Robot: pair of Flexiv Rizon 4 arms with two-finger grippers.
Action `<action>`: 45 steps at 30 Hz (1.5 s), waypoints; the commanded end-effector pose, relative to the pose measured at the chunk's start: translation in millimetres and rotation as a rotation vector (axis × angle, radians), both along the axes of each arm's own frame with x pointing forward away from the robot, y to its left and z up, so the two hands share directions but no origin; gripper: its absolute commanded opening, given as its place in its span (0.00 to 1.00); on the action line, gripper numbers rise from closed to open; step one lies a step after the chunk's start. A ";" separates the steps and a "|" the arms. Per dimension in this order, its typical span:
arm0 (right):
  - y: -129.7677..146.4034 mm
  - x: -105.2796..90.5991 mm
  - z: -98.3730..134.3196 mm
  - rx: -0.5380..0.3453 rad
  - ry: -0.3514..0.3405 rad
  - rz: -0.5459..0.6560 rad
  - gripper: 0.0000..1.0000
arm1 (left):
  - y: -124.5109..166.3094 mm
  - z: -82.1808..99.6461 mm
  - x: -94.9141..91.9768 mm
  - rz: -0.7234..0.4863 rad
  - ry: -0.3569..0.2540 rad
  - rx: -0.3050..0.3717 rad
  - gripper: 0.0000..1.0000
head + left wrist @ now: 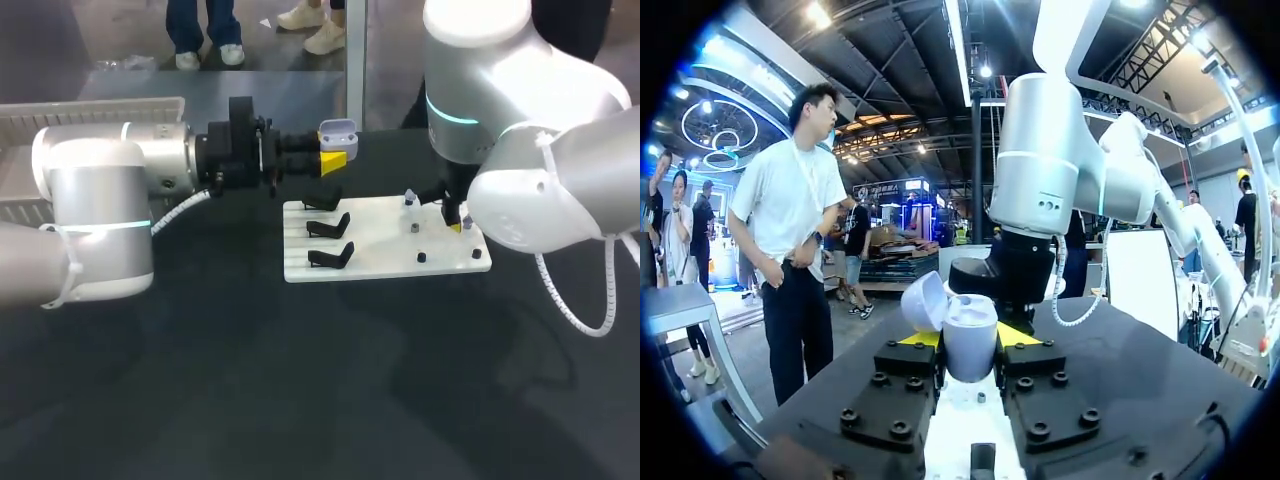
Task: Pick up each earbud case from the left stands, insert the matching earbuds, close the lid, and place the case in the box.
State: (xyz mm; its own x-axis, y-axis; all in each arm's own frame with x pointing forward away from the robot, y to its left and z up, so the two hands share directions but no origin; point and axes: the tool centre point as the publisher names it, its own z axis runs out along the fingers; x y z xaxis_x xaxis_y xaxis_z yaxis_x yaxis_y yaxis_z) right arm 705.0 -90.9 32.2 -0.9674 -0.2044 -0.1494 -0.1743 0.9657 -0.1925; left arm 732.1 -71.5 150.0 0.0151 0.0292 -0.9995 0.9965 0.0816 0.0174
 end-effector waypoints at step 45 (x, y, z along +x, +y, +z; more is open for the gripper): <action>9.4 -21.7 94.1 -0.055 -0.022 0.040 0.00 | -0.1 -0.8 -0.4 0.004 -0.004 -0.004 0.00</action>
State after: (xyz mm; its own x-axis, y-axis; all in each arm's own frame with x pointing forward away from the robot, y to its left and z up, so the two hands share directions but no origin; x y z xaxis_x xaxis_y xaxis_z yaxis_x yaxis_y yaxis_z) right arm 696.1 -82.6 104.5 -0.9528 -0.2515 -0.1702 -0.2078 0.9487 -0.2384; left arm 732.5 -71.7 150.2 0.0147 0.0297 -0.9995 0.9966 0.0812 0.0170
